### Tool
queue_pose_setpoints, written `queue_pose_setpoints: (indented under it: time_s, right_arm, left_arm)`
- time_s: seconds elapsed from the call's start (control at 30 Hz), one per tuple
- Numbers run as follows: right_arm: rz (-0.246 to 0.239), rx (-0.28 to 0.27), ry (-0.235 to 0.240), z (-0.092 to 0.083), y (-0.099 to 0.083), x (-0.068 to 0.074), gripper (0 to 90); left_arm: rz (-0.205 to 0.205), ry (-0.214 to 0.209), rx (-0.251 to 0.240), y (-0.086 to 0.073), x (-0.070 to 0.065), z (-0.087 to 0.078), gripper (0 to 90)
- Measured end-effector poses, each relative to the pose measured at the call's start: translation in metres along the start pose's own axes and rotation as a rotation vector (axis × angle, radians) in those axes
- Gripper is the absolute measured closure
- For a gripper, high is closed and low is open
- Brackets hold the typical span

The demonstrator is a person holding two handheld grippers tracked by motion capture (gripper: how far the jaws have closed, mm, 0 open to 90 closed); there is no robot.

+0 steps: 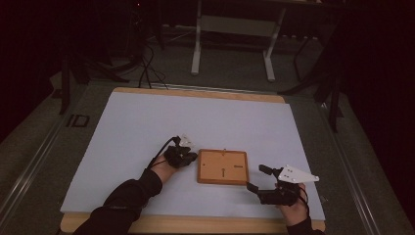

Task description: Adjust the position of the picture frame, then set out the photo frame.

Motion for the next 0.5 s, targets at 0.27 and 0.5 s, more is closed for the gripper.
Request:
queue_pose_setpoints:
  time_s: [0.27, 0.5]
  right_arm:
    - [-0.006, 0.003, -0.003, 0.000, 0.000, 0.000, 17.7]
    - [-0.020, -0.004, -0.014, 0.001, 0.001, 0.000, 17.1]
  left_arm:
    - [-0.001, -0.045, -0.122, -0.001, 0.000, -0.029, 67.2]
    - [0.039, -0.116, -0.189, 0.011, -0.020, -0.047, 60.4]
Point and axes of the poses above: each handheld gripper's, and its own axes: z roughly forward along the jaws, y roughly out of its top, x roughly to its left, the point moved 4 cm from there along z, roughly forward along the jaws, and after that the axes turned 3 degrees about -x, right-handed, at the moved point
